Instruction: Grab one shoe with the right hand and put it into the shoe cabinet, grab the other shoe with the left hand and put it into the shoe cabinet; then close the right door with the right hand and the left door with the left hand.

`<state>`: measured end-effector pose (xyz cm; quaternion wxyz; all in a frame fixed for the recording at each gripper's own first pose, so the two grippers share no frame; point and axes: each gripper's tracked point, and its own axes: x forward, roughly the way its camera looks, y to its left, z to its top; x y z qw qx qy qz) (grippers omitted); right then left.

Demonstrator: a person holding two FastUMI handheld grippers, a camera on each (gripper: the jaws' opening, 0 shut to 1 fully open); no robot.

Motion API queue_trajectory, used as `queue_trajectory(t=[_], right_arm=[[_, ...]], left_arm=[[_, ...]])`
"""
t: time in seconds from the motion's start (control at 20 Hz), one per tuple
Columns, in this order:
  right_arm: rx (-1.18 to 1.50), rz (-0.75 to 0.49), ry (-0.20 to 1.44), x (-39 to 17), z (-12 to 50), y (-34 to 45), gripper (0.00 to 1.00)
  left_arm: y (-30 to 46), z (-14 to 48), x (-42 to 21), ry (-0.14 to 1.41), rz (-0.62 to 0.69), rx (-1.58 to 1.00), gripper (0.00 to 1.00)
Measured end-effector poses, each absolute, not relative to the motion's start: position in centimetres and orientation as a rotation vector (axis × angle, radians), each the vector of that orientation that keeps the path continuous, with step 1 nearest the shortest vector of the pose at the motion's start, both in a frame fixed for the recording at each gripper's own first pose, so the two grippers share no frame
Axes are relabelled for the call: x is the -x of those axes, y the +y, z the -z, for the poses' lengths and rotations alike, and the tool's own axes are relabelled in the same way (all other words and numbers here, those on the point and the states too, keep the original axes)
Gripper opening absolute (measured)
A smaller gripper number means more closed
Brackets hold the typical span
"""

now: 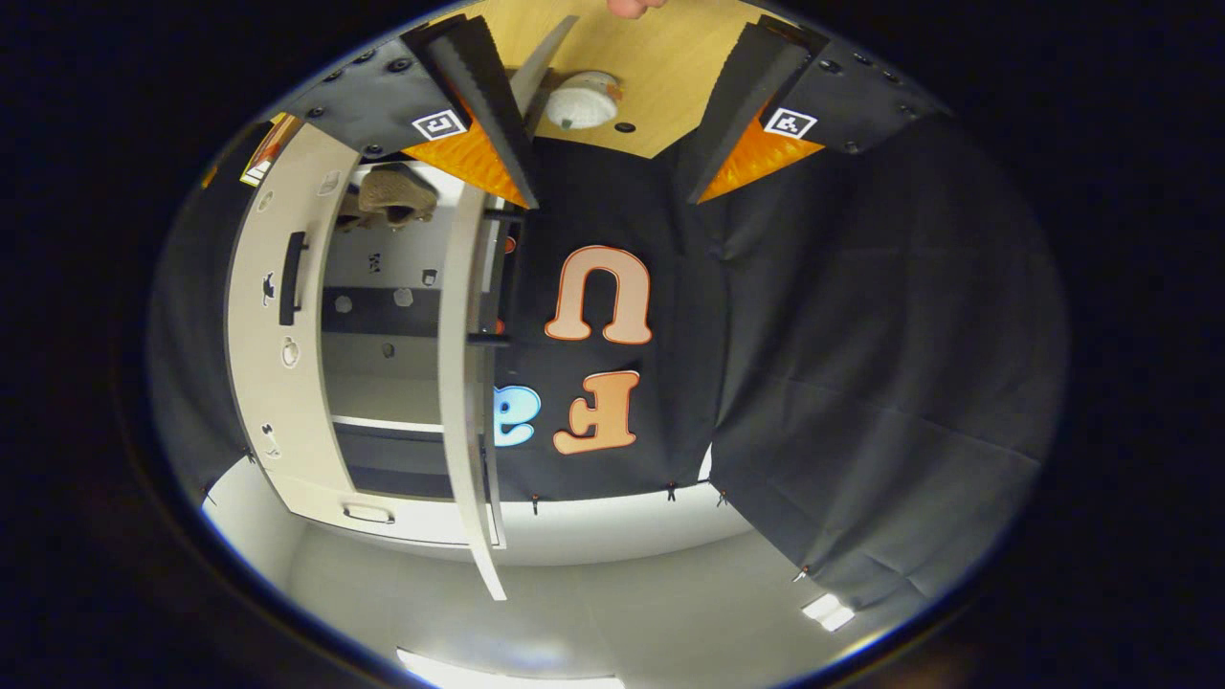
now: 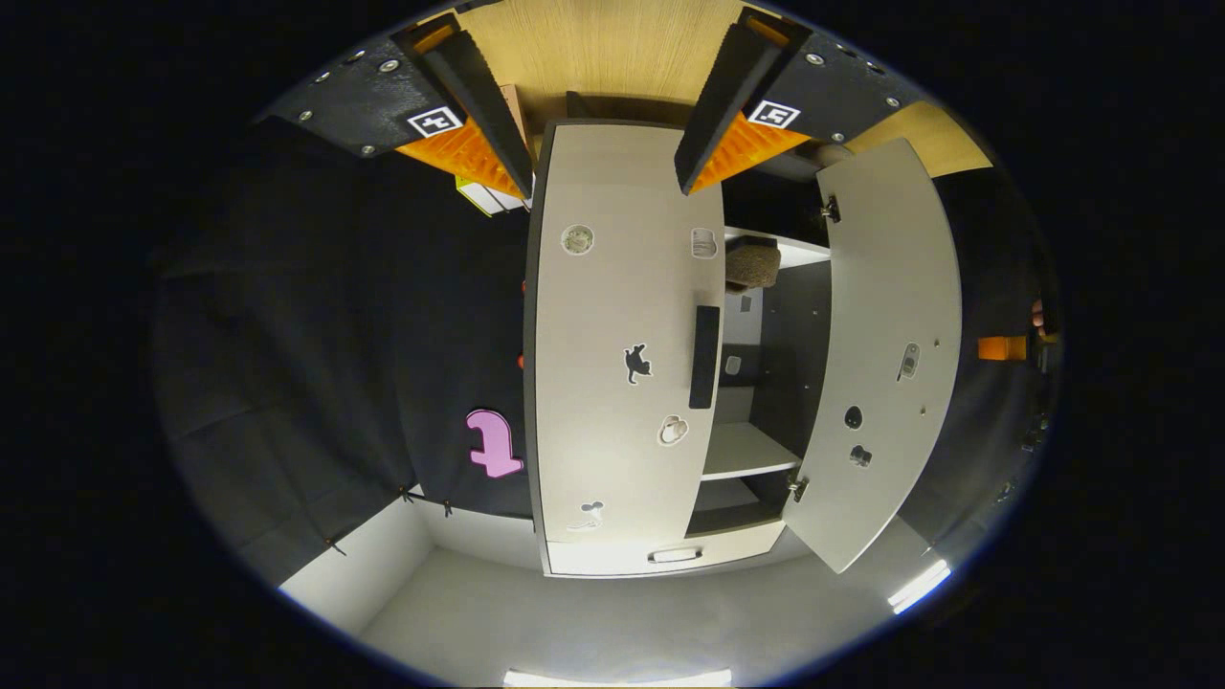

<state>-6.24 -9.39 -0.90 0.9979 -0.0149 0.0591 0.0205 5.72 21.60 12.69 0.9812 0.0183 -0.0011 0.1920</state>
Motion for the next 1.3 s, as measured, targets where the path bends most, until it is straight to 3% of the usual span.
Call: queue_trajectory(t=[0.3, 0.7, 0.75, 1.0, 1.15, 1.2, 1.3], right_arm=[[0.032, -0.026, 0.131, 6.6, 1.1, -10.0, 0.92], [0.031, -0.017, 0.134, 6.3, 0.9, -10.3, 0.93], [0.026, -0.018, 0.133, 6.2, 0.8, -10.2, 0.93], [0.027, -0.019, 0.131, 6.1, 0.8, -10.2, 0.92], [0.020, -0.014, 0.135, 6.2, 0.7, -10.3, 0.93], [0.019, -0.010, 0.136, 6.4, 0.8, -10.4, 0.93], [0.019, -0.006, 0.140, 6.7, 0.7, -10.5, 0.93]], left_arm=[[23.0, -12.6, -10.3, 0.013, -0.363, -0.028, 0.97], [22.1, -13.0, -10.6, 0.020, -0.324, -0.050, 0.94], [21.9, -12.9, -10.6, 0.021, -0.321, -0.046, 0.99], [19.6, -13.0, -10.4, 0.020, -0.282, -0.039, 0.99], [17.6, -12.8, -10.6, 0.025, -0.232, -0.042, 0.94], [16.9, -12.8, -10.7, 0.029, -0.213, -0.037, 0.99], [15.7, -12.6, -10.9, 0.034, -0.180, -0.011, 0.94]])
